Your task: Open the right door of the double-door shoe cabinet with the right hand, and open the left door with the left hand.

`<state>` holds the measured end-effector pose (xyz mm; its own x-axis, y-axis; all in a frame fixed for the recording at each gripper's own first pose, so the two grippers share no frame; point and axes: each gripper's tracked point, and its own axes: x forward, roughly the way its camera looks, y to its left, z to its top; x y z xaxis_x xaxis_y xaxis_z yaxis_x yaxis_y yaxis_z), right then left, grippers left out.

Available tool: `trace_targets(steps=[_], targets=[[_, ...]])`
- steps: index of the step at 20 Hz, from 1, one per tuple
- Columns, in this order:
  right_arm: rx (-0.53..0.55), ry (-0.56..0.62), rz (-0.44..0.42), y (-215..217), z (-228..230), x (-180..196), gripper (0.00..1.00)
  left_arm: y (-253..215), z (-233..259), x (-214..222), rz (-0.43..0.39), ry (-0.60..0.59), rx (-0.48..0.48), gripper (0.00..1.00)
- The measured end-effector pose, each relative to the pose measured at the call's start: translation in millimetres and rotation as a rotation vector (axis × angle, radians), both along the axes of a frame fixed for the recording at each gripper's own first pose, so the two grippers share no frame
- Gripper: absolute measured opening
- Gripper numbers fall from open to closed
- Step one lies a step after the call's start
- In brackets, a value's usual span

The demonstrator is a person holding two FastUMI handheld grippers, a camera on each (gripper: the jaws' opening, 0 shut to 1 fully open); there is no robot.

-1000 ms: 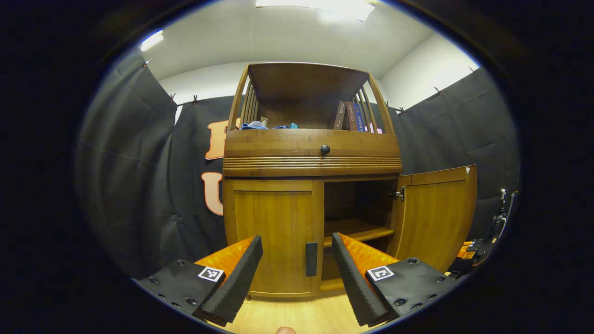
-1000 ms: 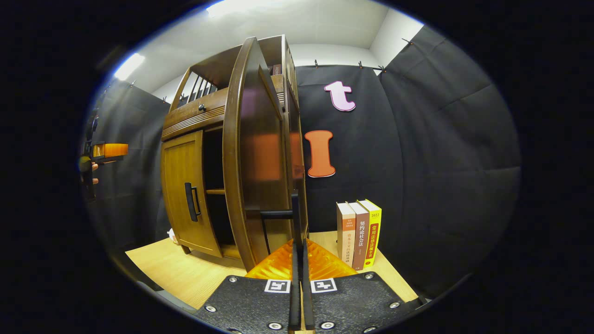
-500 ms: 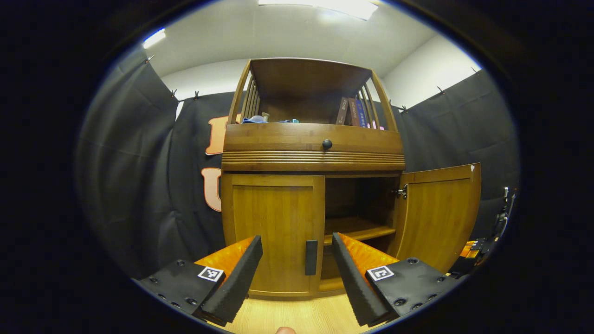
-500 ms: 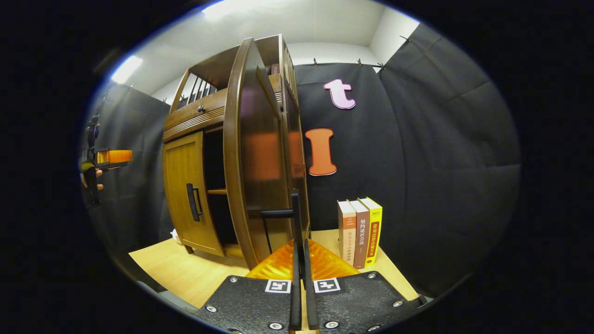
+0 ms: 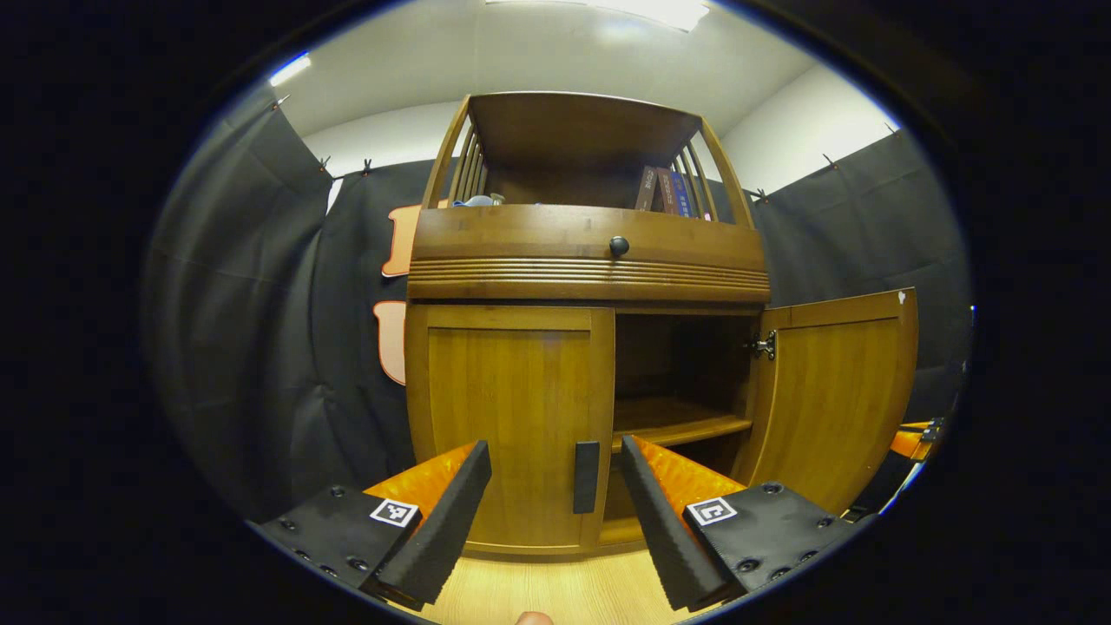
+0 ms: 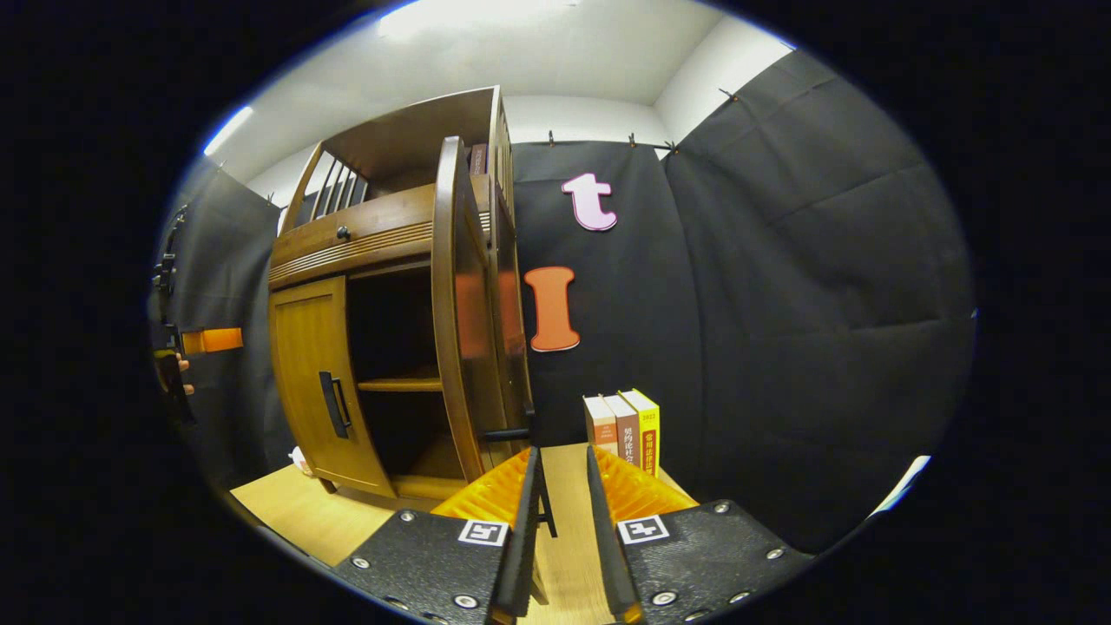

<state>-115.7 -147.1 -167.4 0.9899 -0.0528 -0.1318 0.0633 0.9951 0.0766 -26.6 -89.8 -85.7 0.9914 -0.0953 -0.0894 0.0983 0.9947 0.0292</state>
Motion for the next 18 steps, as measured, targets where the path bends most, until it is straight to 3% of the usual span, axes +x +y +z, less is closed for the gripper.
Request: trace_targets(steps=[1,2,6,7,8,9,10,17,18], targets=[[-0.015,-0.004,-0.007,1,5,-1,0.46,-4,-5,3,-0.006,0.005,0.0,0.94],[-0.028,-0.007,-0.013,3,8,-3,0.39,-9,-9,7,-0.011,0.01,0.001,0.94],[-0.089,-0.029,-0.058,0,20,-5,0.86,-30,-35,25,-0.036,0.024,0.02,0.94],[-0.099,-0.037,-0.07,-2,20,-3,0.9,-35,-43,30,-0.043,0.032,0.024,0.94],[-0.099,-0.041,-0.077,-4,21,-2,0.8,-39,-52,36,-0.047,0.038,0.029,0.94],[-0.096,-0.043,-0.083,-4,22,-2,0.95,-43,-59,43,-0.05,0.043,0.042,0.99],[-0.091,-0.046,-0.085,-4,22,-2,0.96,-45,-68,49,-0.049,0.045,0.057,0.94],[-0.096,-0.039,-0.099,-6,19,5,0.97,-44,-118,97,-0.002,0.095,0.073,0.97],[-0.099,-0.039,-0.101,-6,19,5,0.92,-43,-126,104,0.001,0.105,0.071,0.96]])
